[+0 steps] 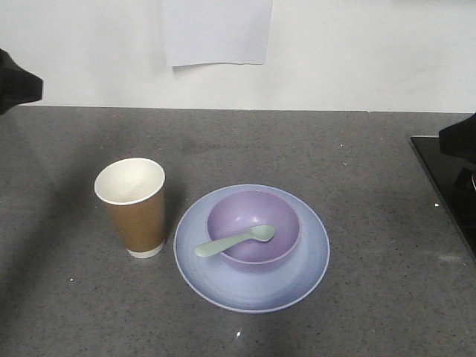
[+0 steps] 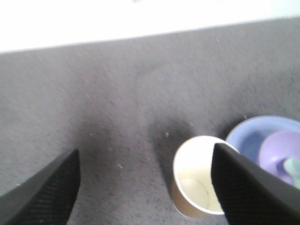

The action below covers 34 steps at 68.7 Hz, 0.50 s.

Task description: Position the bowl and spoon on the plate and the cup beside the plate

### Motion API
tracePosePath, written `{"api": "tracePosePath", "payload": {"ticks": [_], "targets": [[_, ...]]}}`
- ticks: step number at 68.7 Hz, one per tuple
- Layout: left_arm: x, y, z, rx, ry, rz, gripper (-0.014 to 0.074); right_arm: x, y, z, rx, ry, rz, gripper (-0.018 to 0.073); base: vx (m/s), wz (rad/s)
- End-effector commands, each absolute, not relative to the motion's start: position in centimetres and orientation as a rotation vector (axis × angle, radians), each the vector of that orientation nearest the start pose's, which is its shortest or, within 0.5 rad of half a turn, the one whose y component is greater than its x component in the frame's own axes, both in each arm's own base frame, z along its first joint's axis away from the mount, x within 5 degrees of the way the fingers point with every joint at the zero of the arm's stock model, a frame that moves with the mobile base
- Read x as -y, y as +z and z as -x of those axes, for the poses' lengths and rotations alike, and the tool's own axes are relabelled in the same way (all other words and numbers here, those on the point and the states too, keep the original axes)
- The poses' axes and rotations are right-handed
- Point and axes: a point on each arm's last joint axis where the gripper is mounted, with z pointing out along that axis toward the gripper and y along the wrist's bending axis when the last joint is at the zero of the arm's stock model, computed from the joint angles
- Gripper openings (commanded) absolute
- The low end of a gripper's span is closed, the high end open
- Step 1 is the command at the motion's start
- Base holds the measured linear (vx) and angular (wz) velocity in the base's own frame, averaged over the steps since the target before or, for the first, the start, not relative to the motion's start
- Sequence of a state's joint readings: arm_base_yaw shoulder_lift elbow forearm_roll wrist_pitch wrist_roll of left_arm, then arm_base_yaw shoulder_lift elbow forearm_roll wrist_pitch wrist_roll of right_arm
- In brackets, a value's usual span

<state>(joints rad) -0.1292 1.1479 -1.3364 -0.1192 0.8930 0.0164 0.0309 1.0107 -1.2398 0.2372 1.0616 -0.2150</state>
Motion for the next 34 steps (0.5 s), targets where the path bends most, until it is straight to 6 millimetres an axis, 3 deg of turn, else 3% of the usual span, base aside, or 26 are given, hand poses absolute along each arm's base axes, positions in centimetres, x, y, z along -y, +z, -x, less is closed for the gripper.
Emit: {"api": "tracePosePath", "payload": {"ticks": [1, 17, 34], "targets": [[3.2, 45.1, -20.3, -2.013, -0.182, -0.086, 0.0556, -2.1, 42.9, -16.9, -2.135, 0.170, 0.222, 0.0580, 0.00, 0.00], [2.1, 42.3, -16.0, -1.855, -0.128, -0.062, 0.0556, -1.6, 39.7, -14.3, -2.062, 0.105, 0.199, 0.0580, 0.00, 0.00], [1.0, 37.4, -11.0, -1.757, -0.056, -0.071, 0.0556, -1.4, 36.1, -11.4, -1.994, 0.087, 0.175, 0.0580, 0.00, 0.00]]}}
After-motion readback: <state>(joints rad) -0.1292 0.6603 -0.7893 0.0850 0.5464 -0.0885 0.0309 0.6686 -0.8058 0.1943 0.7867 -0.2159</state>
